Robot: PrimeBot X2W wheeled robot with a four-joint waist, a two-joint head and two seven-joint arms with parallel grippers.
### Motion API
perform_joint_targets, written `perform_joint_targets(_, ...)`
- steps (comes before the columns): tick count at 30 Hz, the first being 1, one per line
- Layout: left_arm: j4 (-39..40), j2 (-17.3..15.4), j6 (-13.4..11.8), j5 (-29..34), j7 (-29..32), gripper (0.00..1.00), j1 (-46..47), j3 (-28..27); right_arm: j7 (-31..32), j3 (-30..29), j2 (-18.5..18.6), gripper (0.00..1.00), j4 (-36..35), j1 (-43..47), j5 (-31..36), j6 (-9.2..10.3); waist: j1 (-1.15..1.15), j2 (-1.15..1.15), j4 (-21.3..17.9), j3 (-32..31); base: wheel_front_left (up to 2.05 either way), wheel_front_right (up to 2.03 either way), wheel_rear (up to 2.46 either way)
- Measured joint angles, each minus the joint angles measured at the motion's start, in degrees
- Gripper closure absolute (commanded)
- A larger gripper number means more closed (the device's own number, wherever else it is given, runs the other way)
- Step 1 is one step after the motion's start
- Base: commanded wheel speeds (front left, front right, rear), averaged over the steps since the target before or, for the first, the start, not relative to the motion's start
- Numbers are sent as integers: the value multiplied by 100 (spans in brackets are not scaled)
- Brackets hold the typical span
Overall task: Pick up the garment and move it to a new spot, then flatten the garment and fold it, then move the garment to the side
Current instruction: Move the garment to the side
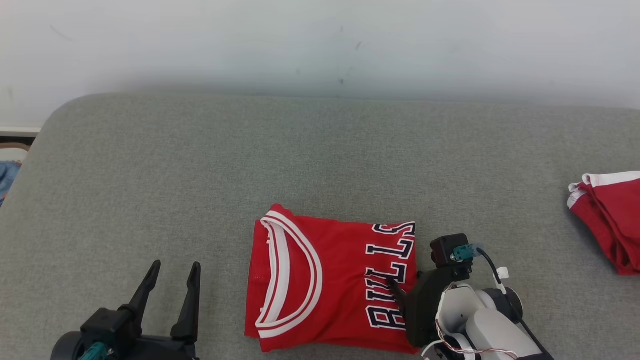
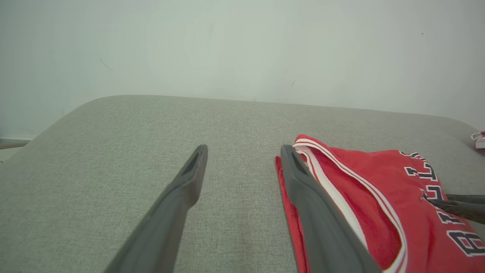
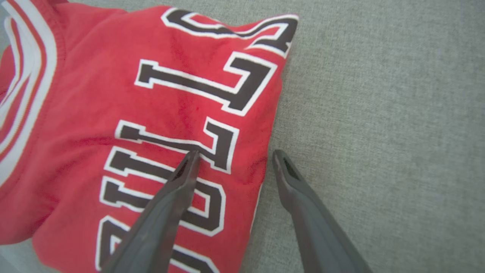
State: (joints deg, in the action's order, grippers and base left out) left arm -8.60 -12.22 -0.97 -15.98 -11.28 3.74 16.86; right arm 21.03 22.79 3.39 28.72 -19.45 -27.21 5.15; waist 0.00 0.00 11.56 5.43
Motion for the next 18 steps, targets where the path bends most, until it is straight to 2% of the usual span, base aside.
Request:
perform_joint_targets(11, -44, -4, -2, -9, -1, 0, 3, -58, 67, 29, 1, 0, 155, -181, -70, 100, 0, 0, 77, 97, 0, 0, 0)
perform_joint_targets(12, -48, -3, -2, -9, -1, 0, 4, -56, 68, 44, 1, 51, 164, -199, -112, 124, 0, 0, 76, 100, 0, 0, 0)
perform_joint_targets(13, -54, -2, -2, -9, -1, 0, 4, -52, 68, 58, 1, 64, 180, -218, -151, 142, 0, 0, 75, 101, 0, 0, 0)
perform_joint_targets(14, -58, -2, -2, -9, -1, 0, 4, -47, 68, 68, 2, 92, 201, -231, -154, 143, 0, 0, 75, 101, 0, 0, 0)
perform_joint_targets(15, -63, -1, -2, -9, -1, 0, 4, -44, 68, 70, 2, 100, 225, -237, -155, 148, -1, 0, 74, 100, 0, 0, 0)
perform_joint_targets(18, -103, -1, -2, -9, -9, 0, 4, -45, 74, 66, -3, 100, 337, -269, -155, 148, -1, 0, 64, 76, 0, 0, 0)
